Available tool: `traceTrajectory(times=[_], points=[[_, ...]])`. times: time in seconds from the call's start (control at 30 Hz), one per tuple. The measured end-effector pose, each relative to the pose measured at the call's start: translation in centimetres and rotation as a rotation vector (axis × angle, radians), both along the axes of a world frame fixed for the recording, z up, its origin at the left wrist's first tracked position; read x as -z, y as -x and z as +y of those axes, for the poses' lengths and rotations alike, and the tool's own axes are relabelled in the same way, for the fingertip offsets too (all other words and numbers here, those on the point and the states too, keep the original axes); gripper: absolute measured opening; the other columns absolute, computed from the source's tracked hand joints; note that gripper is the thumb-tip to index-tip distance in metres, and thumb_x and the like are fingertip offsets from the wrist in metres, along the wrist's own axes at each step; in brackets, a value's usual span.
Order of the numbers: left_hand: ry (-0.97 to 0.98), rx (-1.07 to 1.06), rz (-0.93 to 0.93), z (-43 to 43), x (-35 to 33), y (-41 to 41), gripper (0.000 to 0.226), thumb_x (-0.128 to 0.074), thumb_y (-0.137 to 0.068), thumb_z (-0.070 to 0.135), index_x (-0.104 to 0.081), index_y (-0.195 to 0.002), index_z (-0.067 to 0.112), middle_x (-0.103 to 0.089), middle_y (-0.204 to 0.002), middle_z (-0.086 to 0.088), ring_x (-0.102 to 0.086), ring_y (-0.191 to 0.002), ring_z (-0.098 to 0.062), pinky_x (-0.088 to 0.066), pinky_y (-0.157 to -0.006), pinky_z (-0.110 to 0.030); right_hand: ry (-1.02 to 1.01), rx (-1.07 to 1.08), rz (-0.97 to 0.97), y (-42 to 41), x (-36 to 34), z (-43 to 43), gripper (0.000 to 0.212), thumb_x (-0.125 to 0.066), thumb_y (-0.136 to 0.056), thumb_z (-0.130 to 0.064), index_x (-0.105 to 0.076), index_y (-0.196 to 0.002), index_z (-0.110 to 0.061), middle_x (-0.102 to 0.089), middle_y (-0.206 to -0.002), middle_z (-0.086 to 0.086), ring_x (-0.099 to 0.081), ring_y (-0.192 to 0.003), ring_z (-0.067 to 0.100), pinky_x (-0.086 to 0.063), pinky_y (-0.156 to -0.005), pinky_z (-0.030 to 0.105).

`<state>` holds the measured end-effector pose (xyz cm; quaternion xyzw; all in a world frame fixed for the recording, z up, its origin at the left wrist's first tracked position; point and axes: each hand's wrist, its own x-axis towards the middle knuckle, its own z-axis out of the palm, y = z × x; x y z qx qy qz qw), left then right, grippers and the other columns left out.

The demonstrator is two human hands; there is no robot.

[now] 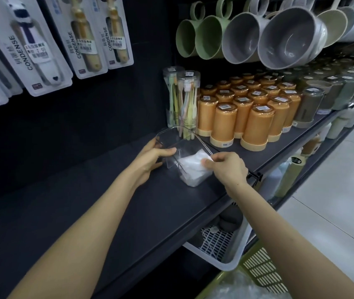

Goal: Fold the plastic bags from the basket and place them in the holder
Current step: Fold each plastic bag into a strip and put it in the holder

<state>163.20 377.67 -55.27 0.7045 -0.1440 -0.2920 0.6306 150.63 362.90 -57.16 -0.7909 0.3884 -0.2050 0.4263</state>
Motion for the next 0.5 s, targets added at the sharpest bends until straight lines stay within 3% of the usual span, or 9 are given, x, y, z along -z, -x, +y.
traceTrajectory(times=[0.1, 0.23, 0.3, 0.4, 0.5], points=[[0.08, -0.024, -0.015, 0.8, 0.9, 0.3, 0.058, -0.073, -0.081, 0.011, -0.046, -0.131, 0.026, -0.055, -0.126, 0.006, -0.054, -0.123, -0.017, -0.041, -0.107, -0.039, 0.165, -0.044, 0.026, 0.3, 0.1, 0.2, 0.008, -0.069, -0.08, -0.038, -0.069, -0.077, -0.03, -0.066, -0.102, 0.001, -0.053, -0.108, 0.028, -0.03, -0.083, 0.035], [0.203, -0.048, -0.087, 2.8, 1.8, 2.0, 0.059, -0.079, -0.072, 0.007, -0.053, -0.116, 0.036, -0.051, -0.133, 0.008, -0.05, -0.128, -0.018, -0.042, -0.107, -0.035, 0.492, -0.04, -0.049, 1.3, 1.1, 1.5, 0.013, -0.073, -0.08, -0.028, -0.076, -0.088, -0.019, -0.06, -0.107, 0.001, -0.051, -0.101, 0.029, -0.019, -0.081, 0.031], [0.234, -0.062, -0.18, 3.9, 2.0, 3.2, 0.069, -0.084, -0.064, 0.008, -0.053, -0.115, 0.042, -0.051, -0.134, 0.009, -0.05, -0.126, -0.013, -0.044, -0.103, -0.028, 0.667, -0.016, -0.139, 1.8, 1.7, 2.2, 0.01, -0.077, -0.074, -0.022, -0.076, -0.081, -0.016, -0.063, -0.096, 0.004, -0.054, -0.087, 0.032, -0.025, -0.079, 0.036], [0.279, -0.093, -0.273, 5.4, 1.9, 5.0, 0.074, -0.077, -0.07, 0.001, -0.049, -0.13, 0.034, -0.049, -0.138, 0.009, -0.053, -0.12, 0.002, -0.048, -0.093, -0.016, 0.805, -0.011, -0.188, 2.4, 2.3, 3.2, 0.009, -0.075, -0.069, -0.022, -0.074, -0.077, -0.018, -0.064, -0.092, 0.004, -0.057, -0.079, 0.03, -0.03, -0.078, 0.037], [0.261, -0.097, -0.347, 6.8, 1.7, 6.6, 0.082, -0.086, -0.065, 0.013, -0.047, -0.135, 0.031, -0.054, -0.133, 0.016, -0.053, -0.121, 0.002, -0.045, -0.105, -0.031, 0.898, -0.001, -0.219, 3.2, 2.6, 4.3, 0.013, -0.074, -0.069, -0.021, -0.072, -0.081, -0.02, -0.064, -0.097, 0.005, -0.058, -0.081, 0.029, -0.029, -0.08, 0.037]])
